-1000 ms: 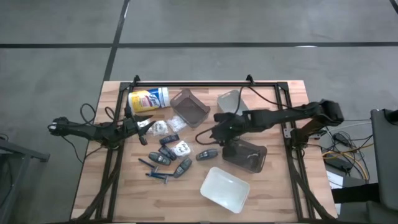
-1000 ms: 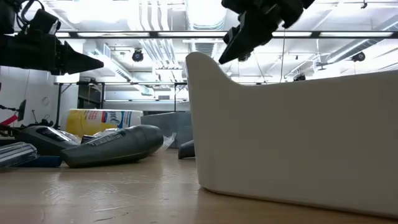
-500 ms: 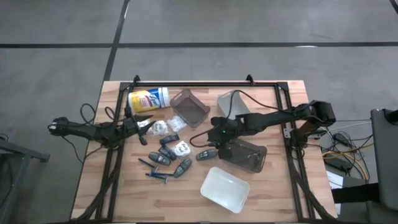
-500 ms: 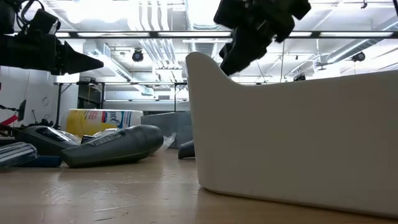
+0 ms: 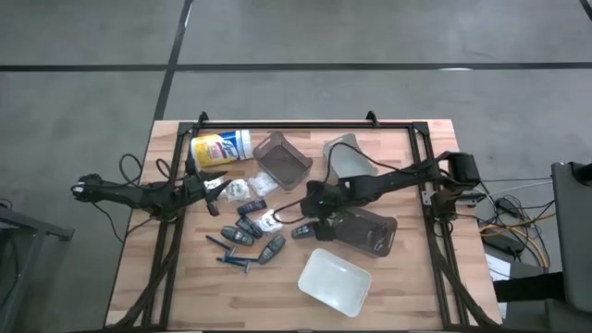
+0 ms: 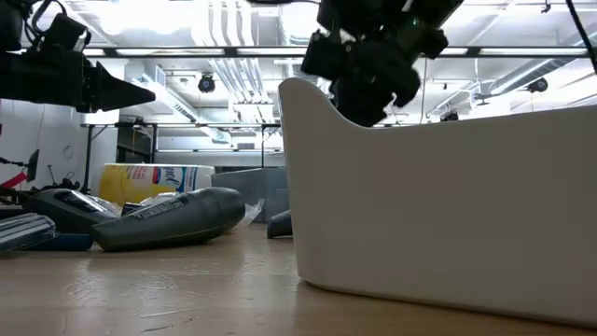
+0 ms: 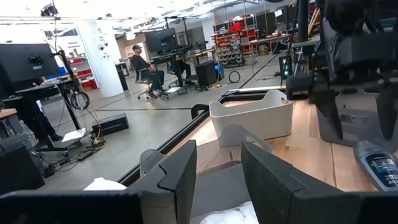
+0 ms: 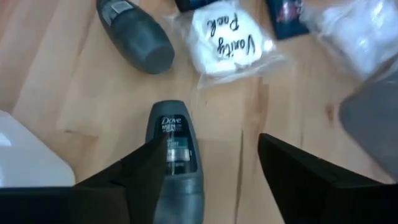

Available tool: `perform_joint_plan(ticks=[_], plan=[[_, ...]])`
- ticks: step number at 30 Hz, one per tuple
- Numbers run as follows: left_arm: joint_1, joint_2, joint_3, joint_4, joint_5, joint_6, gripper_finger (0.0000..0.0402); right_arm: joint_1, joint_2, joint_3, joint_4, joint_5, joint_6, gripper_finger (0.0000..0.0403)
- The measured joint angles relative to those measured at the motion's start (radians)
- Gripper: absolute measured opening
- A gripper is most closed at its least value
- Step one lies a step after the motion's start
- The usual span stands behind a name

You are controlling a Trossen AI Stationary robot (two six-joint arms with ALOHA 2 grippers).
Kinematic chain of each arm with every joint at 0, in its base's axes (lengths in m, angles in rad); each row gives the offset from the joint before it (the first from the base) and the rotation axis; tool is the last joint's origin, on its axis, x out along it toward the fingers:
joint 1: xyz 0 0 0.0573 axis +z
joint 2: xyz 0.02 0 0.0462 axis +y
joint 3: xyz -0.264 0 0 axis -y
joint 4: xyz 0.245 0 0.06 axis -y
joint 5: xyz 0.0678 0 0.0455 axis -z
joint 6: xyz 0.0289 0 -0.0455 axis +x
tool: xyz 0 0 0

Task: Pick & Place Travel size toiletries
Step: Put the gray deodorant into the gray bin

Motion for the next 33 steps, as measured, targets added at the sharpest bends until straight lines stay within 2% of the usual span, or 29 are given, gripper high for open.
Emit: perform_joint_plan(ticks=[8,17,26,33], plan=[[0.000,0.000,0.000,0.000,0.000,0.000,0.0133,0.001,0.055,0.015,-0.008,-0.002,0.015,0.0309],[0.000,0.000,0.000,0.000,0.000,0.000,0.0133,0.018,0.082,0.015,-0.010,-0.071,0.018,0.0329],[0.000,0.000,0.000,0.000,0.000,0.000,0.0133,0.024,0.171,0.021,-0.007,-0.080,0.020,0.0312],[0.000,0.000,0.000,0.000,0.000,0.000,0.0133,0.023,0.163,0.026,-0.012,-0.074,-0.003,0.0281]])
